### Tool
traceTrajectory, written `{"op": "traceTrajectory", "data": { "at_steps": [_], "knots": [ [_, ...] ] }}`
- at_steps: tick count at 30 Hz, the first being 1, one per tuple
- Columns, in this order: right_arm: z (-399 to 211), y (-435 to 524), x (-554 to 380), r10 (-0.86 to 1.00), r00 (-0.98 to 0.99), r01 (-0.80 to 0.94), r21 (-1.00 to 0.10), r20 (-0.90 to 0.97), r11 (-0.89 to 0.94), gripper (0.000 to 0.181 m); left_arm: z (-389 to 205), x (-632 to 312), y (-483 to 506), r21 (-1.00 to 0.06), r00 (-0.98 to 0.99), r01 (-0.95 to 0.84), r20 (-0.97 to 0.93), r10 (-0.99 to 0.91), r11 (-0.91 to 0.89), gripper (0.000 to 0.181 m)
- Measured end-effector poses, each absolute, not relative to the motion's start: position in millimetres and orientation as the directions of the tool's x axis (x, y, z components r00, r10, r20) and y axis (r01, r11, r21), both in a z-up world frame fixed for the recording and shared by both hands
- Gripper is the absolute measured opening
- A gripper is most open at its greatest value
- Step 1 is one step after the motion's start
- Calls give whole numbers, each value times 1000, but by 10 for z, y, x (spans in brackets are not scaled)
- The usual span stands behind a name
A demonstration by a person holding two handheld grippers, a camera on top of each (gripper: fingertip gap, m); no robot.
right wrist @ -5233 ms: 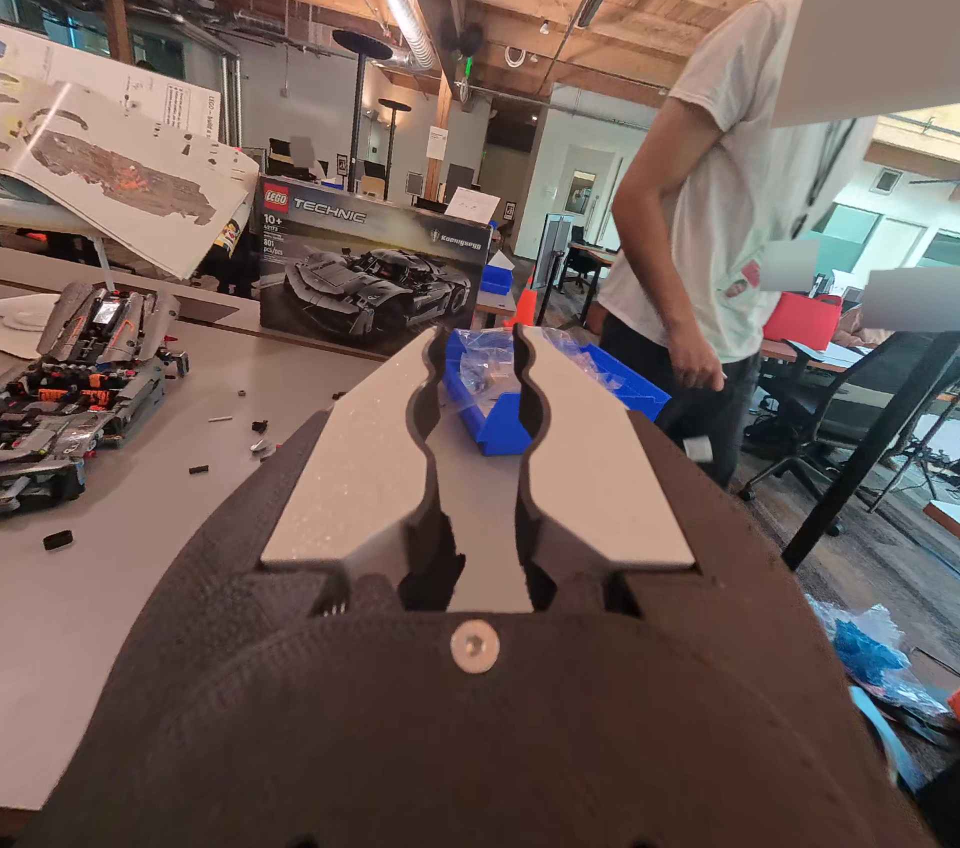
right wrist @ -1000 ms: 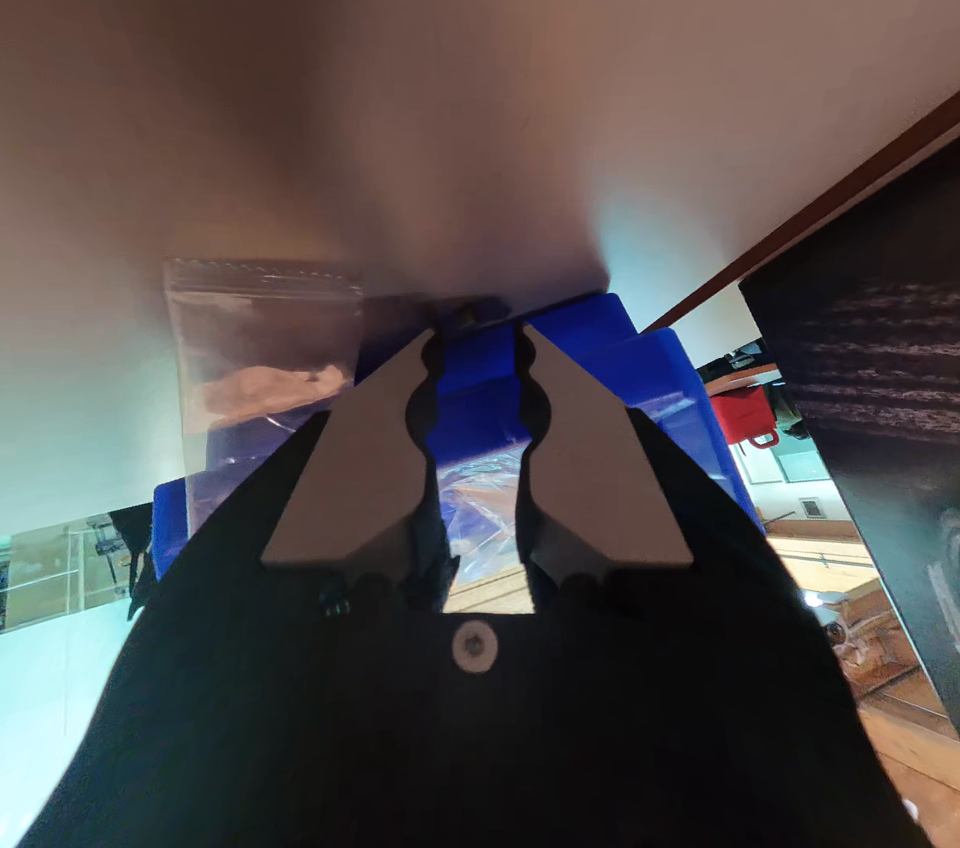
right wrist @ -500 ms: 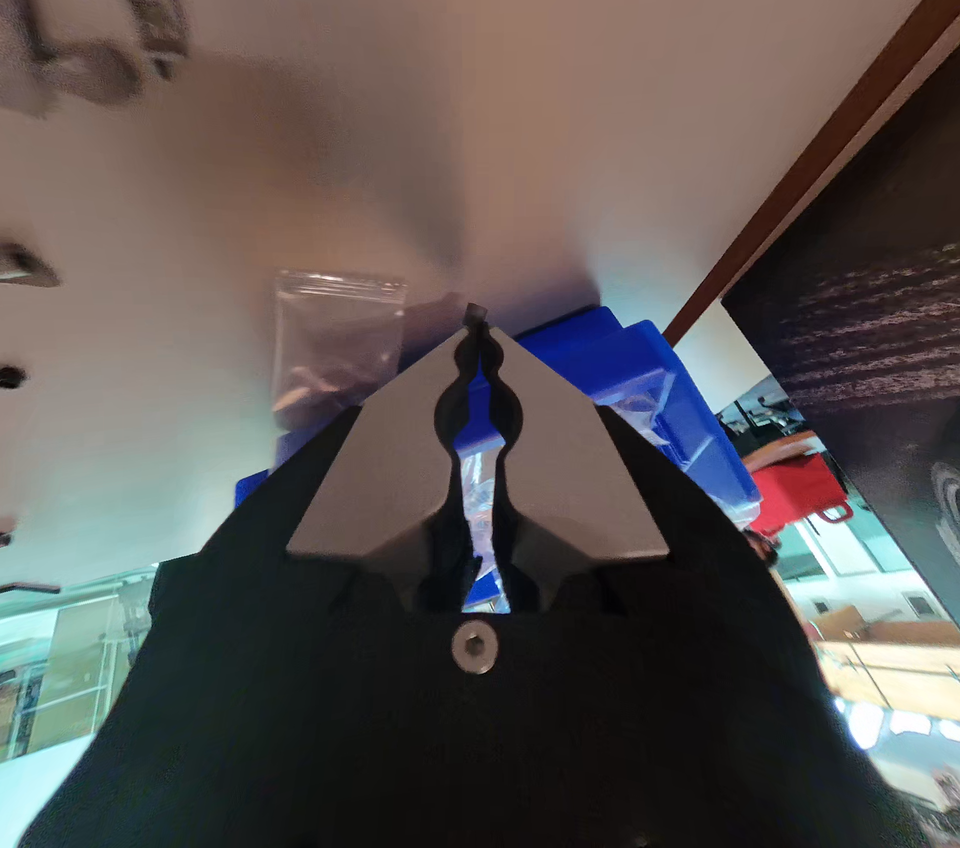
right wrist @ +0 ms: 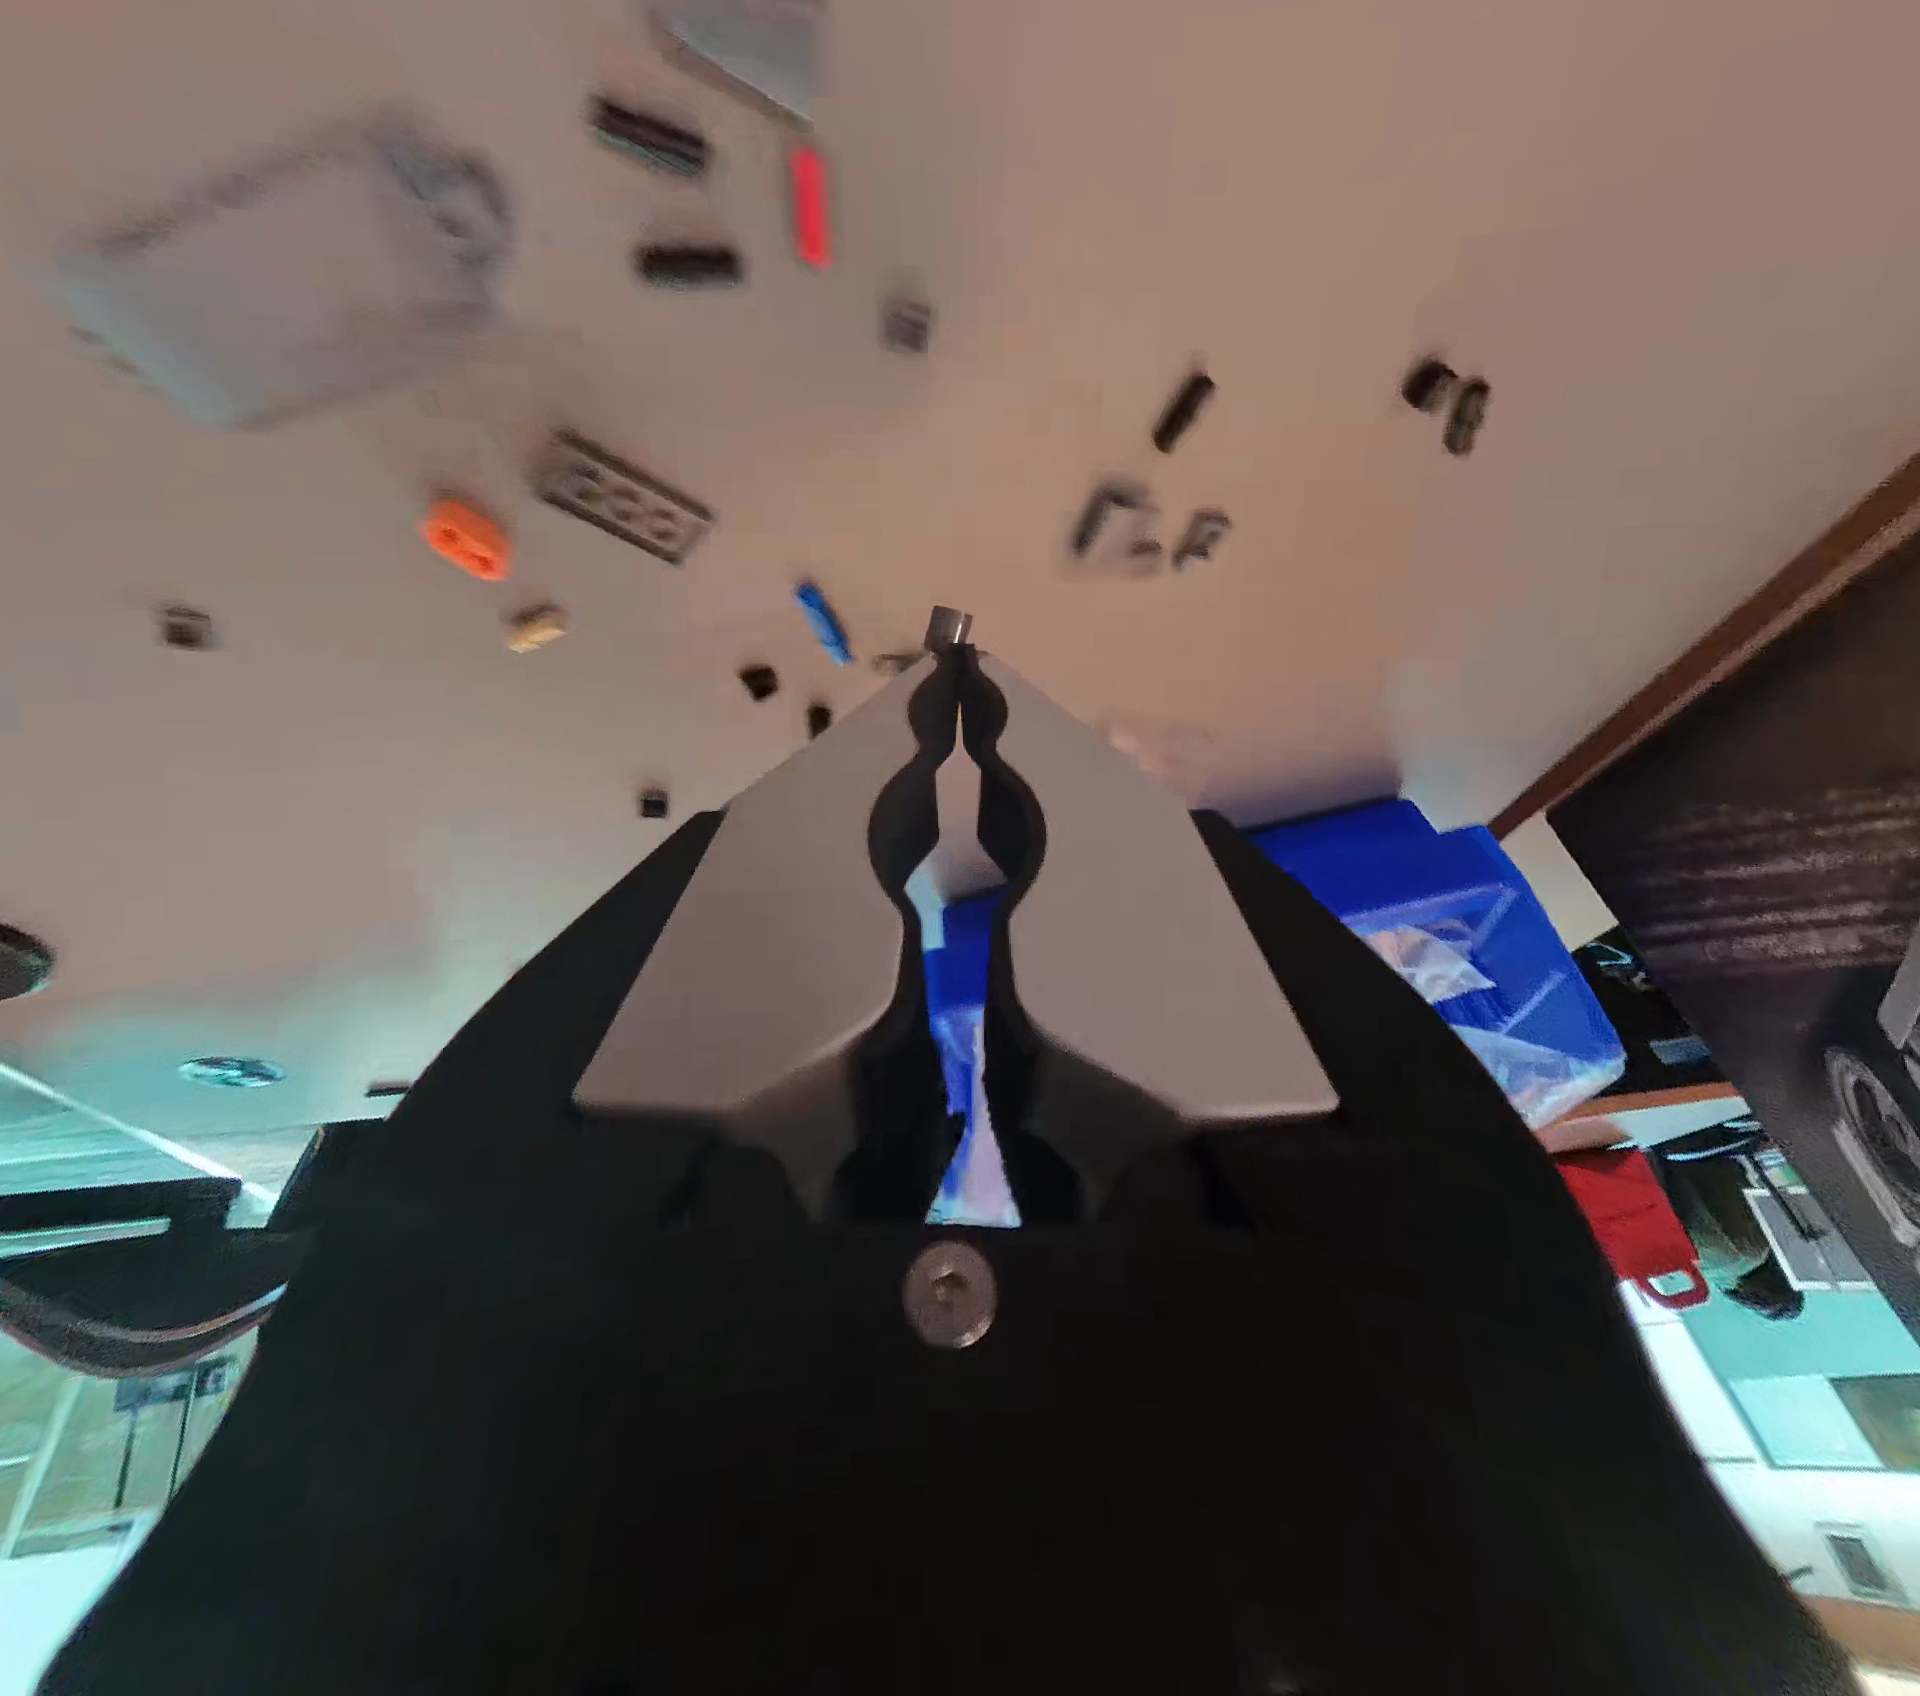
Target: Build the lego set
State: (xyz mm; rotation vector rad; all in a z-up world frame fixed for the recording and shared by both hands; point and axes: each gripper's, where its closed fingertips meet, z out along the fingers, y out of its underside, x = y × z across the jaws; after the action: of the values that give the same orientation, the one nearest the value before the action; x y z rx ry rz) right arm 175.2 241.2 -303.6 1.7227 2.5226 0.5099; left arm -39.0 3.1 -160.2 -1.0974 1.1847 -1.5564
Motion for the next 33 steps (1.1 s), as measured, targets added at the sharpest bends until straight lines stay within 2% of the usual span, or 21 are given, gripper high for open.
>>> {"op": "traceTrajectory", "data": {
  "at_steps": [8,15,21,25,30,33],
  "knots": [
    [-3362,2074,1604,909,-392,890,309,140,336,4,-1600,-392,12,-975,-238,137,137,-962,-173,17],
    [-3271,2091,1502,923,-326,929,247,203,274,13,-1585,-394,6,-975,-239,141,133,-962,-170,17],
    [-2782,2137,1228,908,-167,986,41,385,164,16,-1586,-402,24,-976,-222,140,132,-966,-166,17],
    [-2475,1862,896,891,-96,966,-174,443,190,19,-1605,-397,58,-975,-208,137,142,-968,-173,17],
    [-2126,1461,558,857,-43,898,-357,514,259,23,-1608,-385,80,-975,-192,138,148,-970,-176,17],
    [-1973,1198,359,833,-40,845,-426,552,323,25,-1595,-404,106,-972,-172,152,151,-973,-178,16]
  ]
}}
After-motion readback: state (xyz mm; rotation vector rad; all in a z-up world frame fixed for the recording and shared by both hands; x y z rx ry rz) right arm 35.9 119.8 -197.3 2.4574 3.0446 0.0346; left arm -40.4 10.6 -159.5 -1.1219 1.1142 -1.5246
